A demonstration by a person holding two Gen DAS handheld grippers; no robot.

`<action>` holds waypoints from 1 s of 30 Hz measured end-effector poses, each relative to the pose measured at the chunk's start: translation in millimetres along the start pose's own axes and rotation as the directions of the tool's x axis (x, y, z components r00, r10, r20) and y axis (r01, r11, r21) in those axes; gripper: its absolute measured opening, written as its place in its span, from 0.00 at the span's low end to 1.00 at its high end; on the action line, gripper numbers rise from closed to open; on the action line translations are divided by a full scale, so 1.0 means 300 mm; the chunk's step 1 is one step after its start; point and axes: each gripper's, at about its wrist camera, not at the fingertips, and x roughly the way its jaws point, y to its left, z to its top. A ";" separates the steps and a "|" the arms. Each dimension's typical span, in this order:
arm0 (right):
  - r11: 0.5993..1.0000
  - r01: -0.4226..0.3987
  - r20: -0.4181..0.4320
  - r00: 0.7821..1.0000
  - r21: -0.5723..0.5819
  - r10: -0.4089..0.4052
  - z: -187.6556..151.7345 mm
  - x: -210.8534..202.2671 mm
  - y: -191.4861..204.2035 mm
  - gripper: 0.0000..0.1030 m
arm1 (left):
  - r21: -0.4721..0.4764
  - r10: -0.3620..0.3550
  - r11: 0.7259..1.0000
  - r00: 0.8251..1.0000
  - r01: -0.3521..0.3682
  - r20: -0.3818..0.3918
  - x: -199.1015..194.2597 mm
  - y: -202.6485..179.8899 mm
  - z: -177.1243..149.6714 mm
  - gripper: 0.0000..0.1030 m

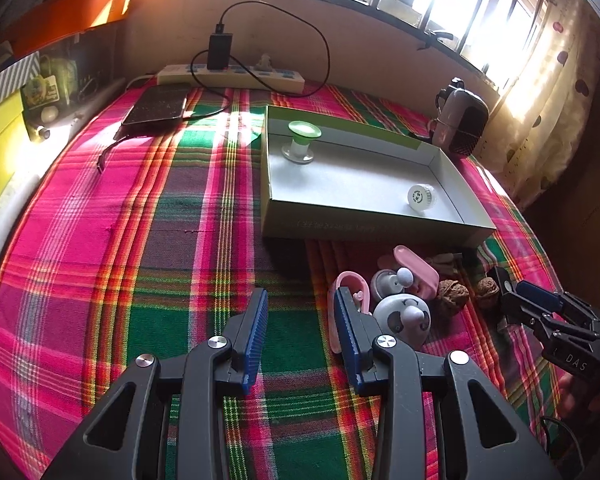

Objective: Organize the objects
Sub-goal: 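Withdraw both grippers from the box toward the remaining objects, then grasp the pink plastic clip with the left gripper while the right gripper grasps the black remote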

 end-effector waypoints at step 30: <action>0.985 0.168 -0.032 0.985 0.032 -0.167 -0.013 0.053 -0.113 0.51 | 0.053 -0.016 0.998 0.999 0.018 -0.051 0.043 -0.070 -0.006 0.32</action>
